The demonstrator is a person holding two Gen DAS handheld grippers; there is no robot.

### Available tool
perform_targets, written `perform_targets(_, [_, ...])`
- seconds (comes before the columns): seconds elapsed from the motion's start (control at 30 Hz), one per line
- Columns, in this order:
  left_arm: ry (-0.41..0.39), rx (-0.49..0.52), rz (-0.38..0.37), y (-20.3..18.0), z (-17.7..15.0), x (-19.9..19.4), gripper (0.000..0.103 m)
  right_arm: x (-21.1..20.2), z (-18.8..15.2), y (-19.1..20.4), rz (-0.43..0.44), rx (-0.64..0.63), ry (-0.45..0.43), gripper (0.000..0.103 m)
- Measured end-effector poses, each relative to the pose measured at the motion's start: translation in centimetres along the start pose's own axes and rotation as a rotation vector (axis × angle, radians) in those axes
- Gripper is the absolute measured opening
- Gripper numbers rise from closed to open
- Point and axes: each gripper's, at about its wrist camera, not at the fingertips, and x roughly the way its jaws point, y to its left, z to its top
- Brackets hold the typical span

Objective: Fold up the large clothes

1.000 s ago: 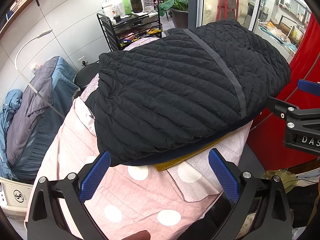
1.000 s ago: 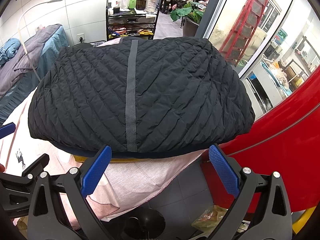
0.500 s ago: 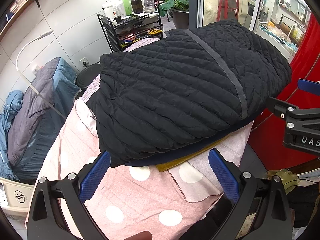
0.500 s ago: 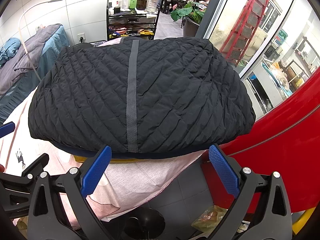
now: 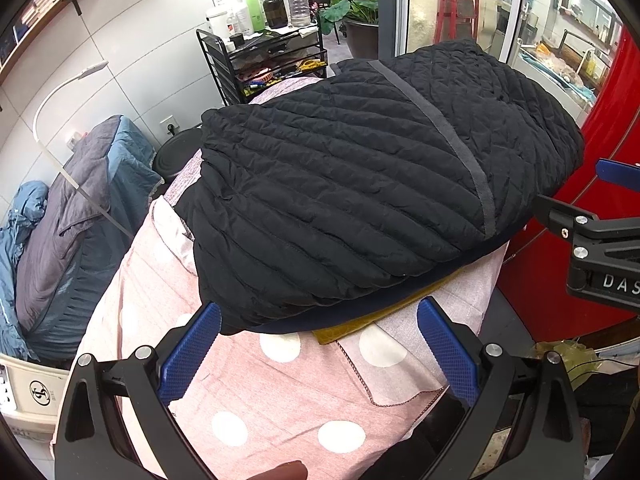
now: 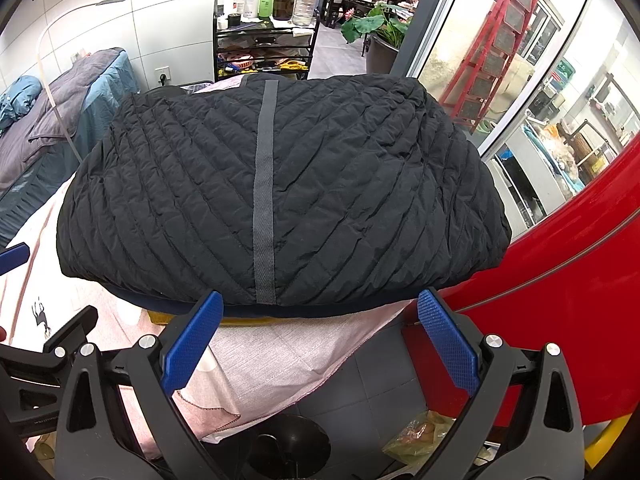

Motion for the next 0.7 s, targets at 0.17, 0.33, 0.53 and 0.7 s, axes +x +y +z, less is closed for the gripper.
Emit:
perform_targets(0.17, [-0.025, -0.025, -0.055, 0.2, 0.0, -0.3, 0.097, 0.0, 0.2, 0.1, 0.000, -0.002, -0.002, 0.096])
perform_targets(0.33, [-0.083, -0.056, -0.092, 0.4, -0.2, -1.0, 0.097, 0.2, 0.4, 0.0, -0.001, 0.008, -0.008, 0.096])
perform_targets(0.53, [-0.047, -0.014, -0.013, -0.6, 0.1, -0.7, 0.097, 0.2, 0.3, -0.5, 0.002, 0.028, -0.012, 0.096])
perform_targets(0.7, [-0.048, -0.008, -0.010, -0.8, 0.0, -0.7, 0.097, 0.3, 0.2, -0.4, 0.004, 0.025, -0.008, 0.096])
